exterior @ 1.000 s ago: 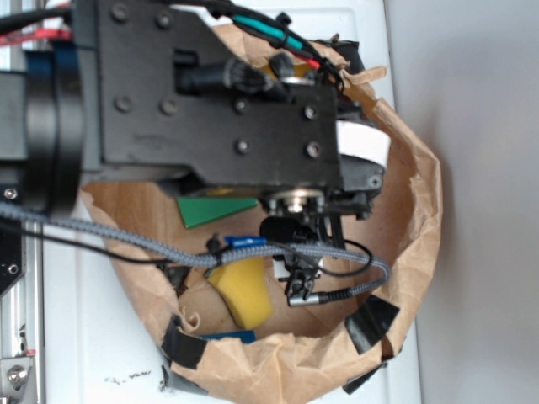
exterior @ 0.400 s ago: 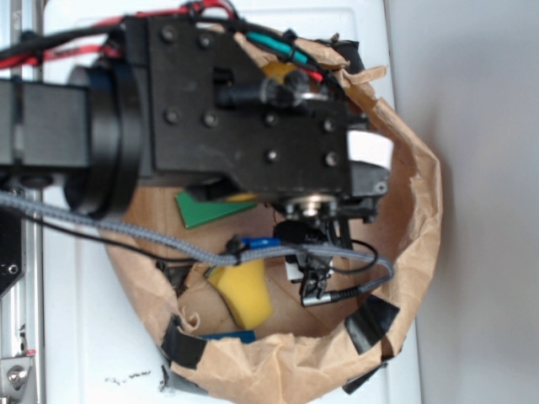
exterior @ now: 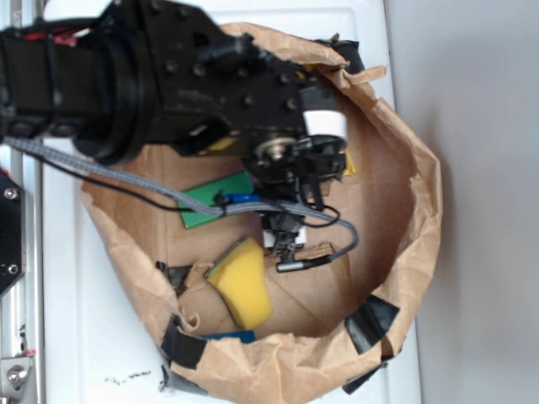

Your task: Grab the wood chip.

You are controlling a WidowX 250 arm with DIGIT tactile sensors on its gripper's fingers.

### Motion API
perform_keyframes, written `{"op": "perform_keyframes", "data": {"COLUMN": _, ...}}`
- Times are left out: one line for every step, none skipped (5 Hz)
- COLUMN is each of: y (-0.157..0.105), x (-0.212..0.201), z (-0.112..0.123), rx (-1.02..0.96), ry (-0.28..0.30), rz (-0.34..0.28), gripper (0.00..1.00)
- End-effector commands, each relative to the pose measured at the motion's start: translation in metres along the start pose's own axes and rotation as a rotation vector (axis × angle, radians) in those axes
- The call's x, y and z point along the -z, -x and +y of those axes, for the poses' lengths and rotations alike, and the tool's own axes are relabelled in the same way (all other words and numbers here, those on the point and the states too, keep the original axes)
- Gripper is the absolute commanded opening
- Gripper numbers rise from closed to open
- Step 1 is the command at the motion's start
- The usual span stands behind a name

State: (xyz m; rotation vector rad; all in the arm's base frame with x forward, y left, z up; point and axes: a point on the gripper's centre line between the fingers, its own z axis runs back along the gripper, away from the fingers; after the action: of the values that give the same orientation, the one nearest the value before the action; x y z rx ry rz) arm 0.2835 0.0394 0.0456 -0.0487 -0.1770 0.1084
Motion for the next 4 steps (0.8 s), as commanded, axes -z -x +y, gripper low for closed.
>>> {"op": "perform_keyframes", "data": {"y": -0.013, "x": 0.019, "z": 0.008, "rx": 0.084, "ry": -0.004, "rz": -0.01, "gripper": 1.0}}
{"op": "perform_keyframes", "data": {"y": -0.021, "x": 0.037, "z": 0.002, "rx": 0.064, "ry": -0.034, "rz": -0.096, "gripper": 0.63}}
{"op": "perform_keyframes", "data": {"y": -0.016, "x": 0.034, "z": 0.005, "rx": 0.05, "ry": -0.046, "rz": -0.09, "gripper": 0.0}}
{"op": "perform_keyframes", "data": {"y": -0.017, "x": 0.029, "z": 0.005, "rx": 0.035, "ry": -0.039, "rz": -0.104, "gripper": 0.0}}
